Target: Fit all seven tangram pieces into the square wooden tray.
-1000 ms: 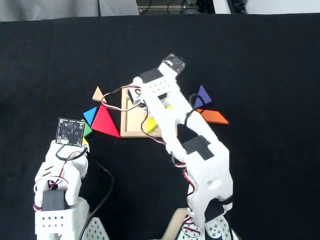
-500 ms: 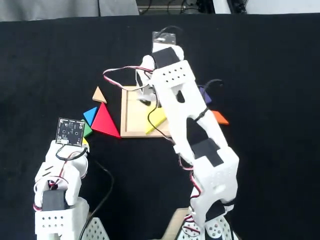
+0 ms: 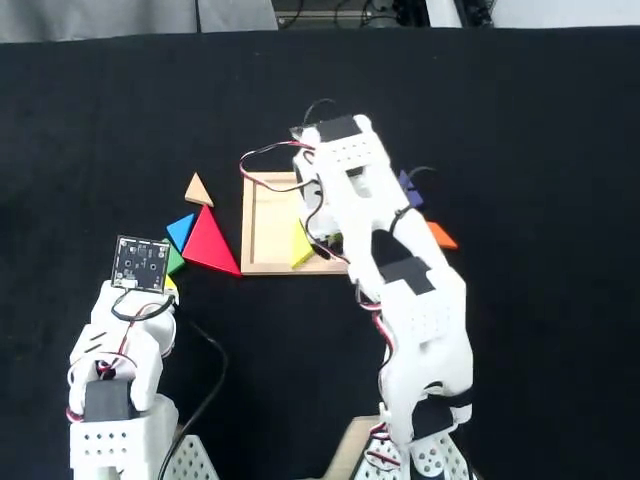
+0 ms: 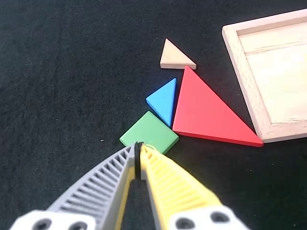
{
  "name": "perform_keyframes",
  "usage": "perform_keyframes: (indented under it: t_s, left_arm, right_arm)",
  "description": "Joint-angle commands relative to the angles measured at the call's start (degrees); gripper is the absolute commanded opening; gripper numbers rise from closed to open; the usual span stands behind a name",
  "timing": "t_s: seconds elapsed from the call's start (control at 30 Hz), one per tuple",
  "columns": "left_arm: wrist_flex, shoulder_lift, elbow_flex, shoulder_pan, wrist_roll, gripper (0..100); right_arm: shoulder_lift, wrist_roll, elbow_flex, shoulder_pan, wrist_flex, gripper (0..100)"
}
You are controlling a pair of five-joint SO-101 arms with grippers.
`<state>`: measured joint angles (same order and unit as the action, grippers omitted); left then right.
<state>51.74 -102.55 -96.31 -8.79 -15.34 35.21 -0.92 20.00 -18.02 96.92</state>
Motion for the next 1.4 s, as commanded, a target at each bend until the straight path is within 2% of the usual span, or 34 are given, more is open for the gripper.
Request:
perform_keyframes:
  t_s: [0.0,0.2,0.53,0.93,1.0,1.13,1.2,1.37]
  left_arm:
    - [0.3,0.0,-1.2,0.4,-0.4,3]
    - [0.3,0.0,-1.2,0.2,-0.4,3]
    - [0.3,0.0,-1.2,0.2,-0.4,3]
    - [0.3,0.0,-1.2,0.2,-0.4,3]
    - [0.3,0.0,-1.2,0.2,-0.4,3]
    - [0.3,0.0,-1.2,0.2,-0.4,3]
    - [0.3,0.0,-1.2,0.3,-0.4,3]
    - [0.3,0.0,-1.2,0.4,-0.4,3]
  right_arm:
    - [-0.7,0.9,3.3,-0.3,-1.2,1.1]
    - [-0.5,0.8,3.3,-4.3,-3.6,1.1]
    - [5.0,0.8,3.8,-4.7,-4.0,1.1]
    - [5.1,1.0,14.3,-13.5,-3.5,1.1]
    - [4.4,3.6,17.8,-12.7,-0.2,1.1]
    - [2.0,15.2,25.2,-6.6,3.9,1.1]
    - [2.2,18.5,26.3,-2.6,2.6,1.1]
    - [7.7,20.7,26.7,5.3,-6.1,1.1]
